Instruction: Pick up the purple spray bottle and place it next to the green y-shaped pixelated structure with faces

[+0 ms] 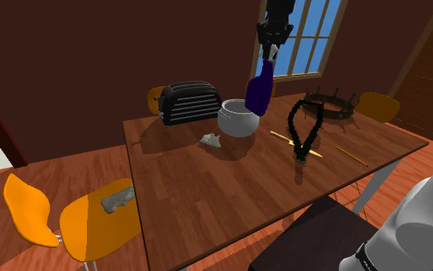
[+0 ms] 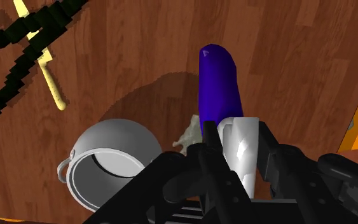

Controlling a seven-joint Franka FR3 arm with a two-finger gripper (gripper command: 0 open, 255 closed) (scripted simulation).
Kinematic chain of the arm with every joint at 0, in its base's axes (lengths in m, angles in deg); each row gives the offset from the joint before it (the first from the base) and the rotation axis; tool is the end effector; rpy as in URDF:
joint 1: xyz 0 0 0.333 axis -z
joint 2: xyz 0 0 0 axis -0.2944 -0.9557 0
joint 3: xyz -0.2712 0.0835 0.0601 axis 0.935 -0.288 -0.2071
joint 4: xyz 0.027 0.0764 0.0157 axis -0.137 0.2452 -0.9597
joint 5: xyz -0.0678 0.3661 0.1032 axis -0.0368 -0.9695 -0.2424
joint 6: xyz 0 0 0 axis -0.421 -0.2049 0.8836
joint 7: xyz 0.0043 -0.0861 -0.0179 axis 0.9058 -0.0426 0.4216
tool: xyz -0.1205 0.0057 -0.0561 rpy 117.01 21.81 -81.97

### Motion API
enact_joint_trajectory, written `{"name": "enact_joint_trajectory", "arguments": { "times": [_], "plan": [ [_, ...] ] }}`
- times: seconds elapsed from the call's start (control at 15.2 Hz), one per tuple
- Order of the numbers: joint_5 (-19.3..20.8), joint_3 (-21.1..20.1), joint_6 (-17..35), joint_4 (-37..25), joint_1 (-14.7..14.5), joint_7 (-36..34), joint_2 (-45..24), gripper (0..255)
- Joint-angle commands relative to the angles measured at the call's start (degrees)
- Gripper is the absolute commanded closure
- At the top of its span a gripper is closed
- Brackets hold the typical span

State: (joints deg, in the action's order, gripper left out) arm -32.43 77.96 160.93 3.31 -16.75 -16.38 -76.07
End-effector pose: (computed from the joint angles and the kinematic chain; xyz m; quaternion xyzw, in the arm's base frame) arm 0.5061 0.0034 0.6785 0.9990 -0.0416 0.0190 0.0025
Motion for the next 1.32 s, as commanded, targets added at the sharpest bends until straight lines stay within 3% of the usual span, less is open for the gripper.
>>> {"name": "enact_joint_trajectory", "arguments": {
  "times": [0.0,0.79,1.25],
  "plan": [
    [-0.1,1.5,-0.3,0.3,1.3,2.8,0.6,255],
    [-0.4,10.8,-0.7,-0.7,9.5,20.2,0.0,255],
    [0.2,10.5,5.9,9.3,9.2,19.8,3.5,255]
  ]
}}
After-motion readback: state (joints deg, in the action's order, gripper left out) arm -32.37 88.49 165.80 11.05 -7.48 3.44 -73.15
